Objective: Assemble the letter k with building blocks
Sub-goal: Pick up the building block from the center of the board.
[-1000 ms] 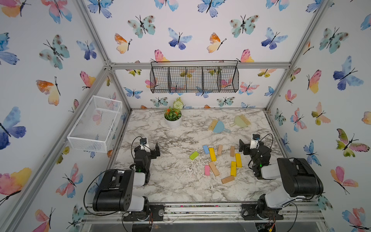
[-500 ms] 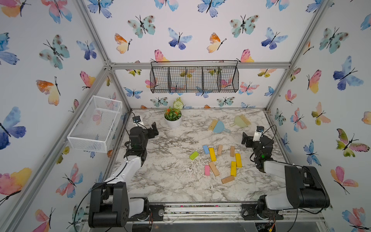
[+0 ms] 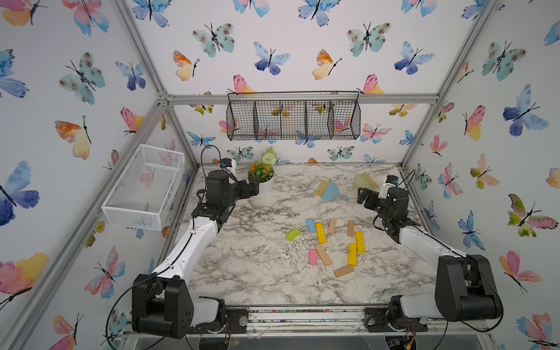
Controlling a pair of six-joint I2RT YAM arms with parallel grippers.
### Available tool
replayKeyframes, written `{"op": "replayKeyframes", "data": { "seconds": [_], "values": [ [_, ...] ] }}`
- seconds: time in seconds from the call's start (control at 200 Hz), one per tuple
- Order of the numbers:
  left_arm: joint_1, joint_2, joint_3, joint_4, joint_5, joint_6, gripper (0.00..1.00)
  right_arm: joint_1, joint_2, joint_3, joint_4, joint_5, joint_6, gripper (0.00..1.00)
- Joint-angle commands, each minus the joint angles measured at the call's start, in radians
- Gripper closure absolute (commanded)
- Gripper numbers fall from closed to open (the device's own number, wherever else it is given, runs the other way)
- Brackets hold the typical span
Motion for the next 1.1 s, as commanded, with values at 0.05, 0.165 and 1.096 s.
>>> {"op": "replayKeyframes", "data": {
  "seconds": [0.05, 0.165, 1.096],
  "values": [
    [-0.141, 0.098, 0.076, -0.168, 0.000, 0.138, 0.02, 0.061, 0.004, 0.024, -0.165, 0.013, 0.036, 0.02],
    [-0.289, 0.200, 0.130, -0.256, -0.128, 0.229, 0.00, 0.110, 0.035, 0.029, -0.210, -0.015, 0.037, 0.01],
    [-0.487, 0.546, 0.258, -0.463, -0.162, 0.359, 0.44, 0.158, 0.074, 0.048, -0.285, -0.010, 0.010, 0.02]
  ]
}}
